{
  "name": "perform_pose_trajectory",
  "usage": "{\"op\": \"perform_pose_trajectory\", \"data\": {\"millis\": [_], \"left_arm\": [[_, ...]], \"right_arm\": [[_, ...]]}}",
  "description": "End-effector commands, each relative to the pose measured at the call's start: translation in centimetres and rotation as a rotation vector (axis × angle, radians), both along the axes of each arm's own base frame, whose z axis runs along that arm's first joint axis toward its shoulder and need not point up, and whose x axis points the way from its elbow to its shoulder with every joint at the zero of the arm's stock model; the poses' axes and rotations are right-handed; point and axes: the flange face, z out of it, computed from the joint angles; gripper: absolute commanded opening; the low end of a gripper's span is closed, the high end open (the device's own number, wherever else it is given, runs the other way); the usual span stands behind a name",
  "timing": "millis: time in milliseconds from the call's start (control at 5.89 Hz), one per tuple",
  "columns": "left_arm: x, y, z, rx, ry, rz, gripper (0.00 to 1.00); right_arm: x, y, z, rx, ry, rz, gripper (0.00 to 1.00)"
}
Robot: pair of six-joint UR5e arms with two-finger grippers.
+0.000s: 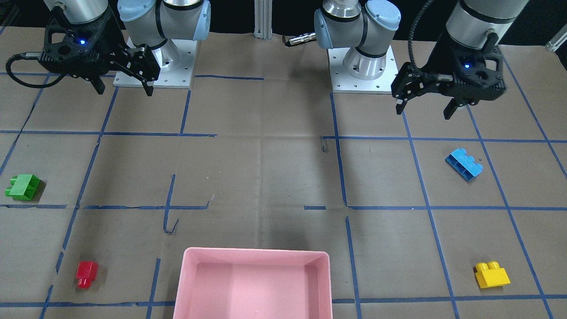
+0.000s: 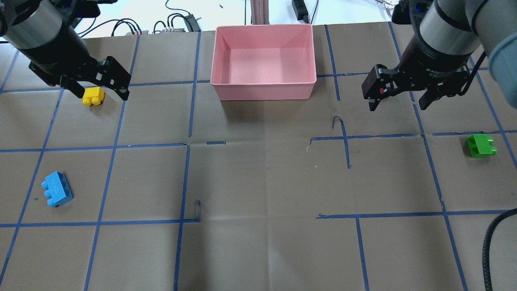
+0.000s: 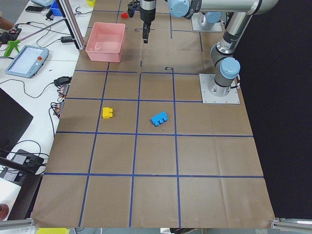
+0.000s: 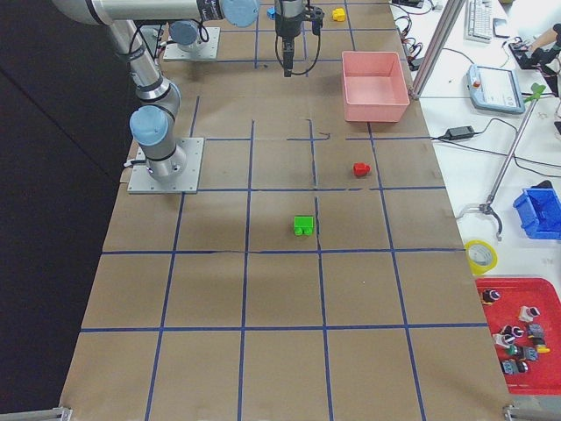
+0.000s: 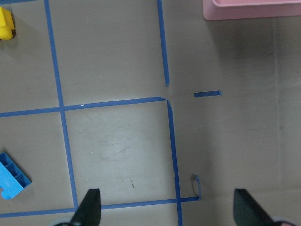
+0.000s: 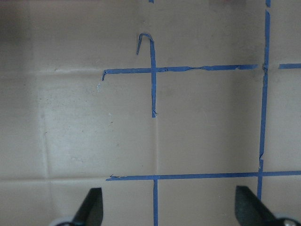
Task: Put all blocks into box
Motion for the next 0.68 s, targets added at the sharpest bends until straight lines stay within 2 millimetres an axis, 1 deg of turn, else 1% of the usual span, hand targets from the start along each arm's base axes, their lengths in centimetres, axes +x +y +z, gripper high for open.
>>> {"op": "perform_pose_trajectory", "data": {"millis": [0,170,339,509], "left_arm": [[8.5,0.0,-0.2,0.015,-0.011,0.077,0.99],[14.2,1.1,0.0,0.015,-0.009,0.196,1.00],[19.5,2.4,0.3,0.001,-0.015,0.281,1.00],[25.0,4.6,-0.2,0.022,-0.007,0.406,1.00]], "right_arm": [[-2.3,-0.3,0.2,0.000,0.127,0.058,1.00],[-6.5,-0.9,0.2,0.016,0.133,0.057,1.00],[-11.6,-0.9,0.7,0.024,0.130,0.077,1.00],[-15.8,0.1,2.1,-0.004,0.140,0.094,1.00]]}}
